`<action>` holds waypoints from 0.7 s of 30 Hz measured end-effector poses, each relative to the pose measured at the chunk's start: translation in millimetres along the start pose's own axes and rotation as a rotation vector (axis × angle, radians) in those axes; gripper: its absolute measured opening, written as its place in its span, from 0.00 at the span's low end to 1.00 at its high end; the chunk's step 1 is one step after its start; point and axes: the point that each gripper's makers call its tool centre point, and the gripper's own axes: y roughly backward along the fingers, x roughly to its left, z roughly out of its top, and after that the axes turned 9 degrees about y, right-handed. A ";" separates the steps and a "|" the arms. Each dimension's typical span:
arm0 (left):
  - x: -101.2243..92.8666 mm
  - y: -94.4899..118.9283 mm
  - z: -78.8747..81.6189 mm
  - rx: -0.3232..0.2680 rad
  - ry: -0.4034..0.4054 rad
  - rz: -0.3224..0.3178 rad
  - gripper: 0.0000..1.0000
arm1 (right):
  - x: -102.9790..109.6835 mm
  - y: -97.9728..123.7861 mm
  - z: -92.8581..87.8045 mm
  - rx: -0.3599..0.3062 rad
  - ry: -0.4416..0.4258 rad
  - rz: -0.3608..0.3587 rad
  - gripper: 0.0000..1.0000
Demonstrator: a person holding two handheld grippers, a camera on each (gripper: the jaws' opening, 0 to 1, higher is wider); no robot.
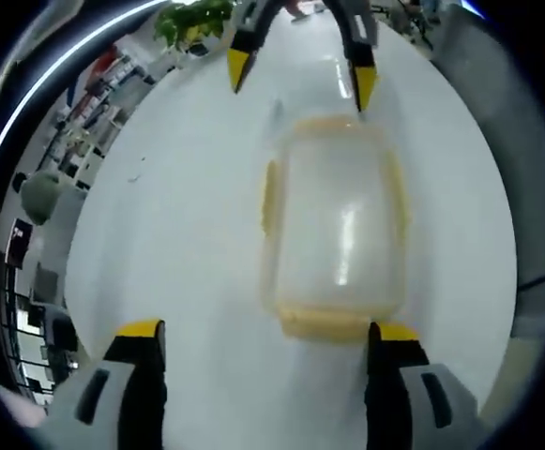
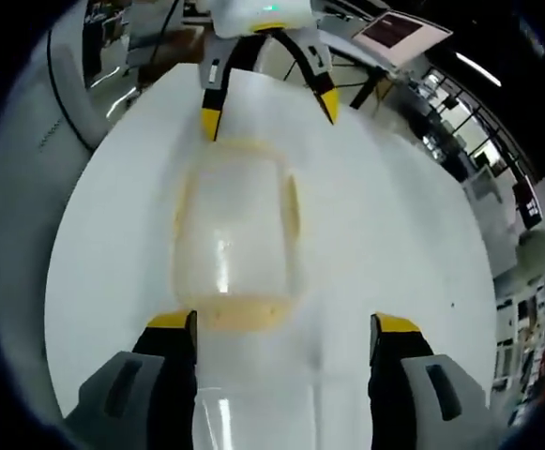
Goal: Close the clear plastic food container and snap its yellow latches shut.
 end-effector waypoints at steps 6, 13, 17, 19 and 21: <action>-1.0 -3.1 0.3 0.017 -0.008 -0.034 0.85 | 6.3 -8.9 -2.6 0.025 0.031 0.051 0.62; -5.1 -5.9 1.5 0.012 -0.013 -0.086 0.77 | 9.4 -16.0 0.9 0.024 0.037 0.105 0.56; -13.7 -6.9 -0.1 0.032 0.006 -0.141 0.64 | 13.2 -17.6 -2.6 0.049 0.035 0.148 0.48; -16.3 -7.5 -0.4 0.036 0.018 -0.163 0.58 | 13.8 -18.4 -4.1 0.055 0.036 0.161 0.43; -17.6 -8.0 -0.1 0.032 0.019 -0.179 0.55 | 14.4 -18.9 -5.5 0.060 0.030 0.176 0.40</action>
